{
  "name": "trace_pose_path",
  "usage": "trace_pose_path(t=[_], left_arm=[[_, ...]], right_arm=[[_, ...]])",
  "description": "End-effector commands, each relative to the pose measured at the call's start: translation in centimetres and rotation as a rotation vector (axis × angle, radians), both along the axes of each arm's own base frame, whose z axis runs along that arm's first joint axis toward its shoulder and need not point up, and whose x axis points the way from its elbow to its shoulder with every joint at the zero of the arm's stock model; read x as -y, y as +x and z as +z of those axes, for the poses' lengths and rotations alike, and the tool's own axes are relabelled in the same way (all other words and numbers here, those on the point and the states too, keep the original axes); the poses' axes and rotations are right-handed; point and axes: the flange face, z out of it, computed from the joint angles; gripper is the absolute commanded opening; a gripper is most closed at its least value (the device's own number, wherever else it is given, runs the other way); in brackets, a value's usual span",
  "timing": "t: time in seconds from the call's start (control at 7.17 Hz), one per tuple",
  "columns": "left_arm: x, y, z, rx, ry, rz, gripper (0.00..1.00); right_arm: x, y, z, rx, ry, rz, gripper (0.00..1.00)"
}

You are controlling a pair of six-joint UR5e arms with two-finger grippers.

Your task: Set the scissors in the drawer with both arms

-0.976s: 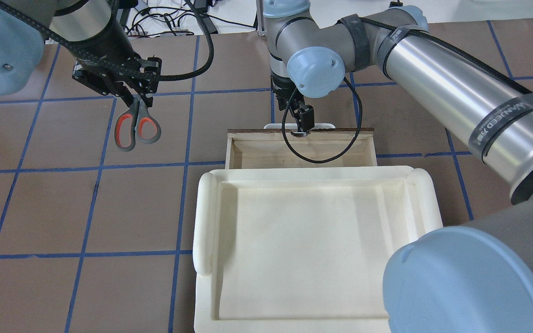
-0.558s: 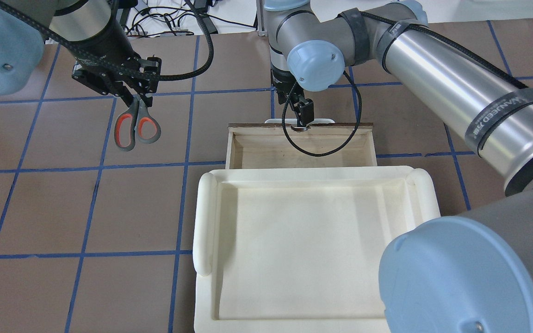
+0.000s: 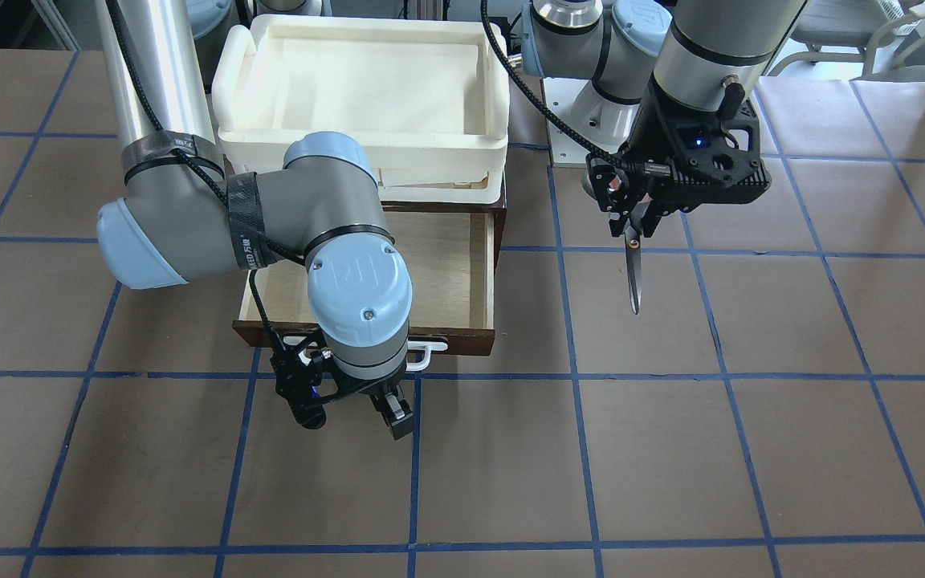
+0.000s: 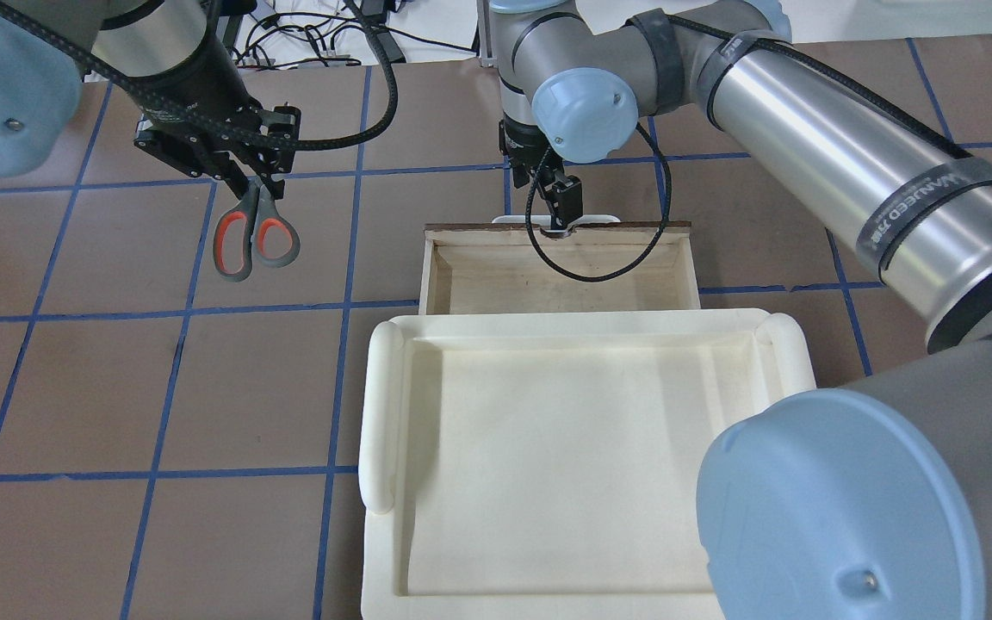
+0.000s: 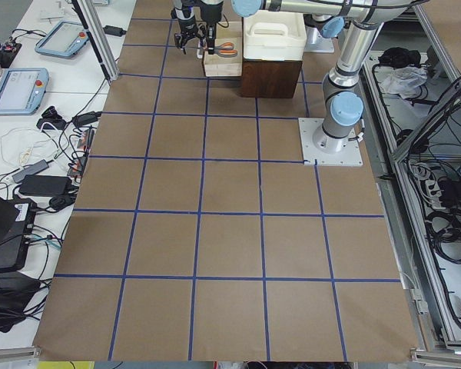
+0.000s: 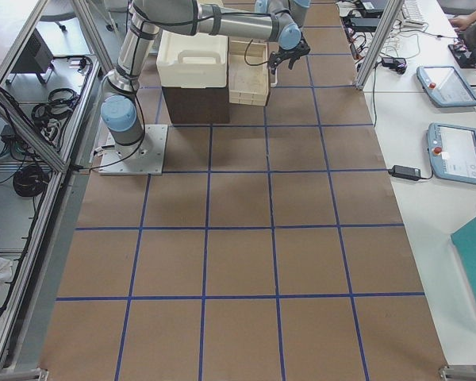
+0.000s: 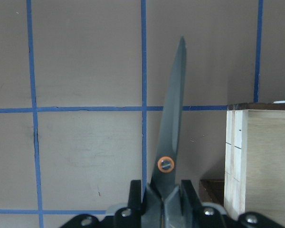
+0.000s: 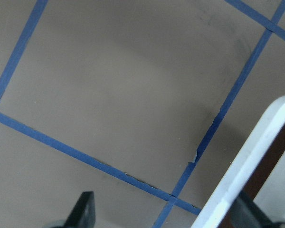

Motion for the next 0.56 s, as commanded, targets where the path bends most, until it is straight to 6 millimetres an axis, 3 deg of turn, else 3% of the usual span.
trace_pose_path(t=[0.0,0.42], left_arm=[[0.05,-0.01,-0.08,-0.001,0.002,0.0,0.11],[0.0,-0.02,0.0,-0.002,0.0,0.0,0.11]], right_arm=[[0.63,0.1,0.38,0.007,-0.013,0.003,1.0],[0.88,0.04,0.53,0.008,-0.018,0.009,1.0]])
